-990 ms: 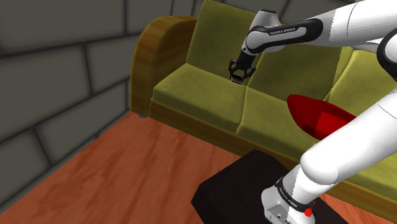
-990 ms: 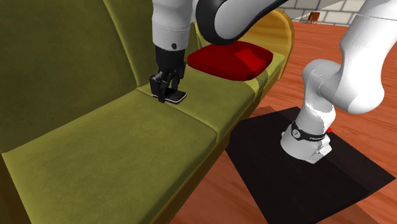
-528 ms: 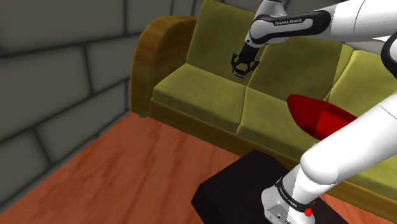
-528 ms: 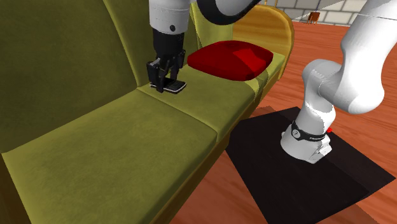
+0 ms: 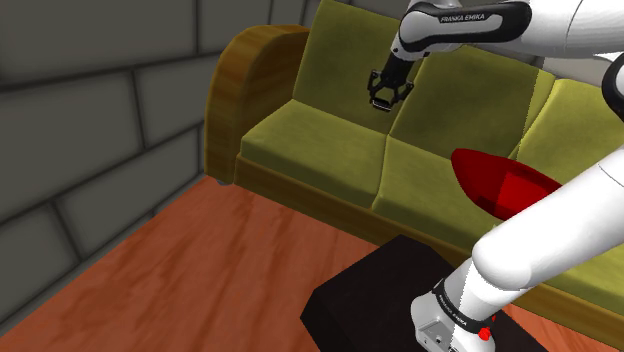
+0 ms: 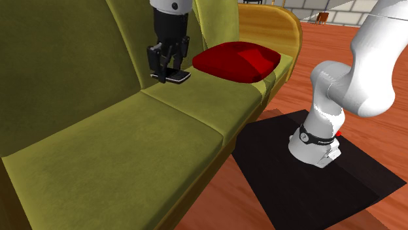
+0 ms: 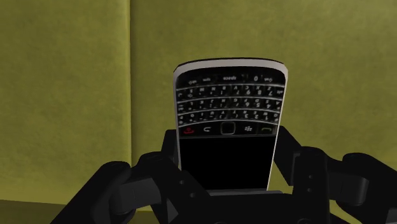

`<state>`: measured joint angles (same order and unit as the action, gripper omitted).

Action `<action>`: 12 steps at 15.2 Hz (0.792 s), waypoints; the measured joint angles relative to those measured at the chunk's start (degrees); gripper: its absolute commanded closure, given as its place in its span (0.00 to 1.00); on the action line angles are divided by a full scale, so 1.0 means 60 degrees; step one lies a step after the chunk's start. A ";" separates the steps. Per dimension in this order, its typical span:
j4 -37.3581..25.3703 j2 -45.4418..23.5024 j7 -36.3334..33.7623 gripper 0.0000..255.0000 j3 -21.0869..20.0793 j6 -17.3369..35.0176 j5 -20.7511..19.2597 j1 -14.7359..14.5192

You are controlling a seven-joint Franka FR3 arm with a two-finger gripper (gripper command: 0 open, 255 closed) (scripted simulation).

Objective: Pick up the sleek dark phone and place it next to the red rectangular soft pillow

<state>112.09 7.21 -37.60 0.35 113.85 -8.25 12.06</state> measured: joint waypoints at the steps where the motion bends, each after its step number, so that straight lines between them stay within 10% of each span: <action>1: 0.0031 0.0037 0.0116 1.00 0.0065 0.0009 0.0008 0.0048; 12: 0.0825 0.0864 0.2469 1.00 0.1475 0.0256 0.0100 0.0992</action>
<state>117.04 12.39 -22.79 9.20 115.39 -7.65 18.01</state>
